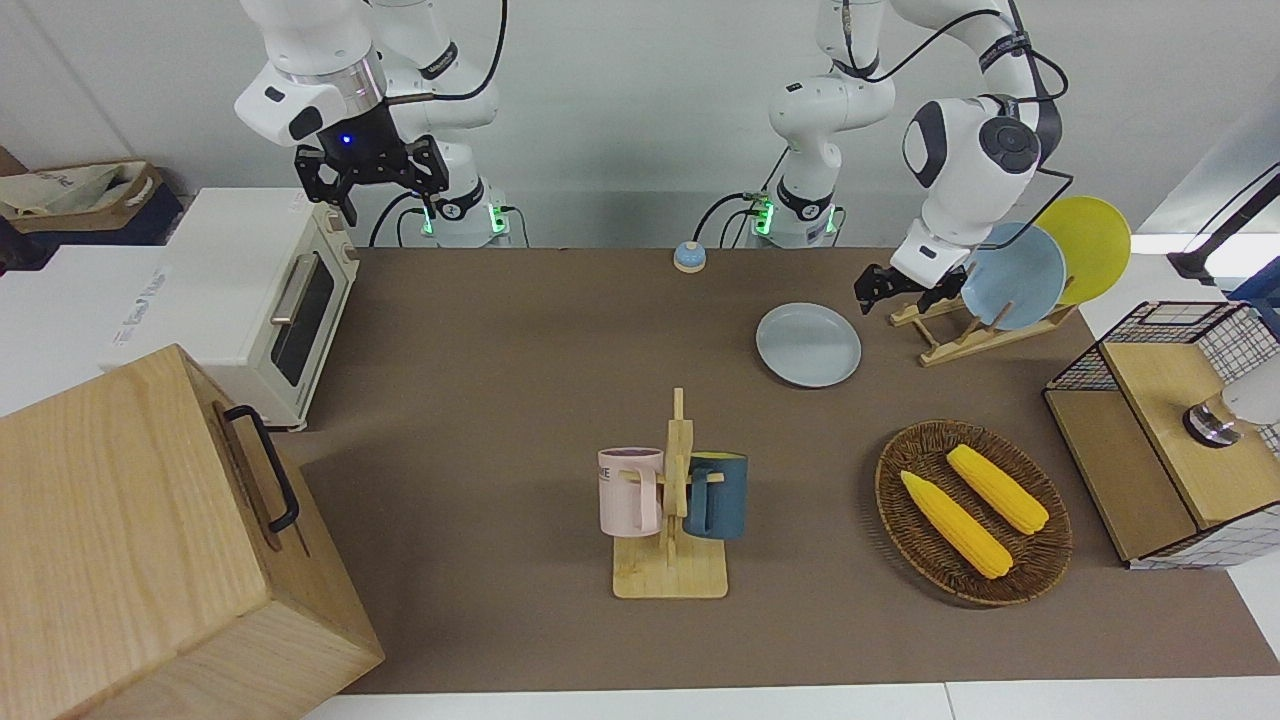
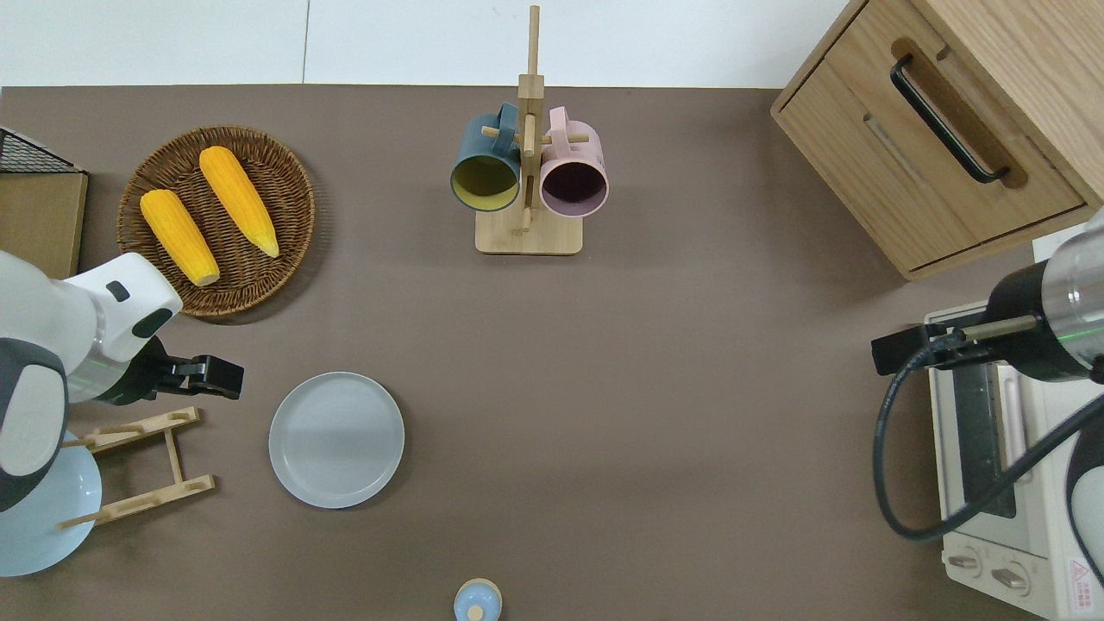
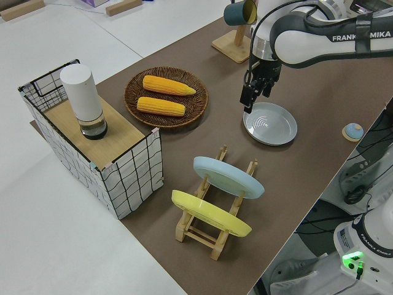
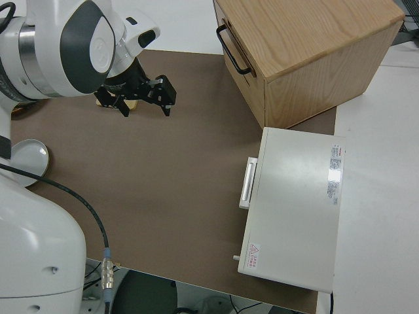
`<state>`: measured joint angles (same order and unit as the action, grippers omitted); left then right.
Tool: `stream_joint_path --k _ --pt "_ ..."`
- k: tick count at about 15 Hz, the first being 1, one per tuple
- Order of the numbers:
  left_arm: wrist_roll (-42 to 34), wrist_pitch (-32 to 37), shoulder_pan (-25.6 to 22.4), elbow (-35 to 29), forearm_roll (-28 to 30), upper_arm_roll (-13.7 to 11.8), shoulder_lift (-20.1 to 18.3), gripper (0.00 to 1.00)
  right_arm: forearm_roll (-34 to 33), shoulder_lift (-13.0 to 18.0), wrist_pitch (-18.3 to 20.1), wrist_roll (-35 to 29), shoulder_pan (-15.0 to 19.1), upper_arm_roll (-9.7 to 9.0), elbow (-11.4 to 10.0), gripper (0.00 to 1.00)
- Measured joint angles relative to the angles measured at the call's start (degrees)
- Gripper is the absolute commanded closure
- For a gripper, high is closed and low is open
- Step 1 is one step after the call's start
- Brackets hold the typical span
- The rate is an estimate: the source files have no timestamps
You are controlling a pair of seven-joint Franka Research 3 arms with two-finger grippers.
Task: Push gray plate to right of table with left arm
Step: 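Move the left gripper down against the near edge of the gray plate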
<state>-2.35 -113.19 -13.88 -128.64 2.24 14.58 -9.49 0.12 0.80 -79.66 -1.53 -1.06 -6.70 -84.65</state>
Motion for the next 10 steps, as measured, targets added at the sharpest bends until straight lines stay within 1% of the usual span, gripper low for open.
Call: stream_joint_path --k 6,10 --pt "0.02 -11.35 0.04 -11.7 0.13 0.69 -3.2 0.0 0.0 0.0 0.0 0.0 0.0 0.0 0.0 0.017" --pt "0.02 -16.98 0.04 -16.23 0.17 0.71 -3.62 0.0 0.0 0.0 0.0 0.0 0.0 0.0 0.0 0.017"
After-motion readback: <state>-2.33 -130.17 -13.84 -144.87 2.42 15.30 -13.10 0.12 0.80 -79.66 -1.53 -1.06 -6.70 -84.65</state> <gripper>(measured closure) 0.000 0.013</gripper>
